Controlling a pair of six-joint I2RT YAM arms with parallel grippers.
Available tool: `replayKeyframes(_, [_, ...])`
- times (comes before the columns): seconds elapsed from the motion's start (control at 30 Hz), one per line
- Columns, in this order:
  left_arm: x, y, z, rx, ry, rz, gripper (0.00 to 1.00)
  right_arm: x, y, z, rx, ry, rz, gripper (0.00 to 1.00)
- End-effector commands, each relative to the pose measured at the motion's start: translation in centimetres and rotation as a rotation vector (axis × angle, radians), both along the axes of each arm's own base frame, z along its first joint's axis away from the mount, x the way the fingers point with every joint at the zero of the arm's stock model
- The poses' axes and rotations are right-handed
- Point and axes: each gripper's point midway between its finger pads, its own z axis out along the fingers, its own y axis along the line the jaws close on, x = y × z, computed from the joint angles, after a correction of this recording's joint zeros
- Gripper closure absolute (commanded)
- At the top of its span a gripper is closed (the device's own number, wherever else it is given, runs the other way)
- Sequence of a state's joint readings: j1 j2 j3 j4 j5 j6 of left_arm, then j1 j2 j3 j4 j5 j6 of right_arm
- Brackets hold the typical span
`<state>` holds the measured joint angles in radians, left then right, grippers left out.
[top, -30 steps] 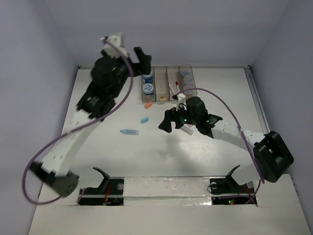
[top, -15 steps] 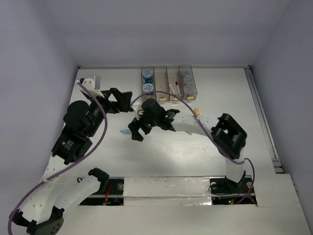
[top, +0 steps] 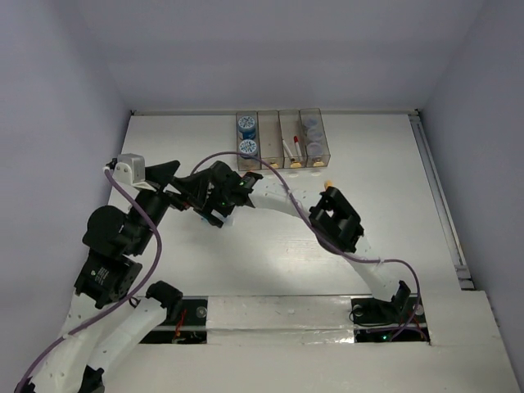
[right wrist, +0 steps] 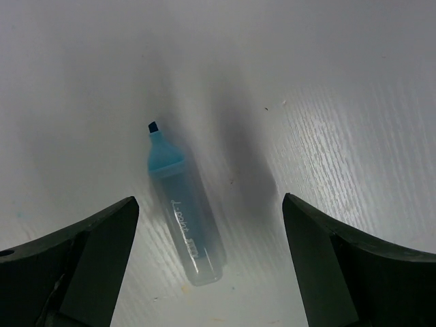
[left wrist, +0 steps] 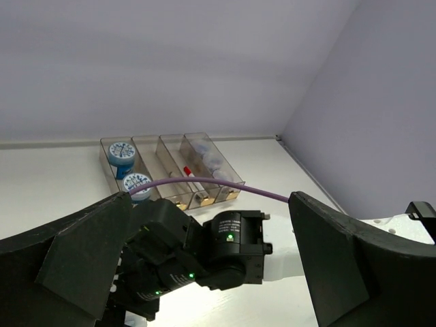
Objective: Sort the stationery into containers
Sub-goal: Pick up the pen from the center of the board.
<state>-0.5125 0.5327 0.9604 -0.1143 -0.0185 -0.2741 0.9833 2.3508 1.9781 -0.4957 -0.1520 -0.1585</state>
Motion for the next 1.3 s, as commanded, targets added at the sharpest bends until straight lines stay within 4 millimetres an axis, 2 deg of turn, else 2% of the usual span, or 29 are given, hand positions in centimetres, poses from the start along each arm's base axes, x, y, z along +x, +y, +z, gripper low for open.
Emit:
replayKeyframes(0.0, [0.2, -0.2, 1.1, -0.025, -0.059, -0.006, 0.01, 0.0, 0.5, 0.5, -0.049, -0.033, 0.032, 0.08])
replayKeyframes(0.07, [0.5, -0.2, 0.4, -0.015, -0.048, 0.001, 0.01, -1.0, 1.2, -0.7, -0.069, -0.024, 0.056, 0.08])
replayKeyframes(0.13, [0.8, -0.3, -0.4, -0.010, -0.036, 0.005, 0.01, -0.8, 1.4, -1.1, -0.075, -0.025, 0.053, 0.08])
replayKeyframes(0.2, [1.0, -0.4, -0.8, -0.005, -0.031, 0.005, 0.01, -0.9, 1.5, -2.2, -0.080, -0.006, 0.052, 0.16])
replayKeyframes(0.23, [1.1, -0.4, -1.2, -0.001, -0.023, 0.008, 0.01, -0.8, 1.7, -2.4, -0.075, -0.004, 0.051, 0.22])
replayKeyframes(0.27, [1.3, -0.4, -1.4, 0.001, -0.017, 0.013, 0.01, -0.9, 1.8, -2.8, -0.072, 0.005, 0.045, 0.39])
replayKeyframes(0.37, [1.5, -0.5, -2.3, 0.002, 0.001, 0.014, 0.01, -1.2, 2.2, -3.0, -0.052, 0.025, 0.042, 0.71])
replayKeyframes(0.43, [1.7, -0.6, -2.8, 0.006, 0.011, 0.014, 0.01, -1.0, 2.7, -2.6, -0.026, 0.018, 0.035, 0.78])
replayKeyframes(0.47, [1.8, -0.5, -2.9, 0.008, 0.014, 0.020, 0.01, -1.0, 2.7, -2.6, -0.018, 0.023, 0.024, 0.85])
replayKeyframes(0.57, [2.0, -0.2, -3.3, 0.009, 0.020, 0.040, 0.01, -0.3, 3.7, -1.1, 0.044, 0.004, -0.015, 0.97])
replayKeyframes(0.6, [2.1, -0.1, -3.3, 0.009, 0.022, 0.043, 0.01, 0.3, 3.8, -0.1, 0.060, -0.022, -0.047, 1.00])
replayKeyframes(0.67, [2.1, 0.1, -3.4, 0.006, 0.023, 0.053, 0.01, 1.2, 4.7, 2.2, 0.143, -0.047, -0.103, 1.00])
replayKeyframes(0.7, [2.1, 0.1, -3.5, 0.006, 0.025, 0.055, 0.01, 1.8, 4.3, 2.6, 0.160, -0.046, -0.138, 1.00])
replayKeyframes(0.73, [2.3, 0.3, -3.7, 0.004, 0.029, 0.065, 0.01, 3.2, 4.4, 5.6, 0.243, -0.073, -0.174, 1.00])
replayKeyframes(0.77, [2.3, 0.2, -3.8, 0.000, 0.034, 0.062, 0.01, 3.8, 4.3, 7.0, 0.299, -0.049, -0.228, 1.00])
replayKeyframes(0.83, [2.3, -0.1, -3.3, -0.027, 0.025, 0.048, 0.01, 5.6, 3.1, 8.9, 0.384, -0.046, -0.298, 1.00])
replayKeyframes(0.87, [2.4, -0.5, -3.5, -0.028, 0.035, 0.031, 0.01, 6.0, 2.4, 11.7, 0.453, -0.039, -0.336, 1.00])
replayKeyframes(0.93, [2.4, -0.6, -3.6, -0.044, 0.056, 0.023, 0.01, 6.7, 1.5, 14.3, 0.541, -0.046, -0.371, 1.00])
replayKeyframes(0.97, [2.4, -0.8, -3.8, -0.048, 0.067, 0.012, 0.02, 7.0, -0.1, 15.4, 0.570, -0.031, -0.406, 1.00])
replayKeyframes(1.0, [2.3, -0.9, -3.9, -0.058, 0.075, 0.007, 0.02, 7.0, -0.7, 16.3, 0.594, -0.021, -0.414, 1.00])
replayKeyframes(1.03, [2.3, -1.0, -4.4, -0.081, 0.099, 0.002, 0.03, 7.3, -1.1, 17.4, 0.627, -0.028, -0.425, 1.00])
replayKeyframes(1.07, [2.2, -1.1, -5.2, -0.088, 0.129, 0.001, 0.03, 6.9, -1.5, 17.3, 0.633, -0.008, -0.440, 1.00])
replayKeyframes(1.1, [2.2, -1.2, -5.9, -0.098, 0.153, -0.001, 0.05, 7.3, -2.5, 19.0, 0.659, -0.020, -0.459, 1.00])
replayKeyframes(1.13, [2.3, -1.3, -6.6, -0.109, 0.178, -0.002, 0.05, 7.8, -3.3, 19.3, 0.665, -0.022, -0.478, 1.00])
replayKeyframes(1.2, [2.1, -2.3, -8.9, -0.136, 0.262, -0.046, 0.06, 8.1, -4.5, 19.6, 0.675, -0.011, -0.504, 1.00])
replayKeyframes(1.23, [2.3, -2.6, -10.5, -0.136, 0.305, -0.051, 0.07, 7.6, -4.7, 20.9, 0.702, -0.012, -0.493, 1.00])
replayKeyframes(1.27, [2.3, -3.1, -11.5, -0.142, 0.338, -0.067, 0.07, 7.4, -4.9, 21.0, 0.708, 0.001, -0.505, 1.00])
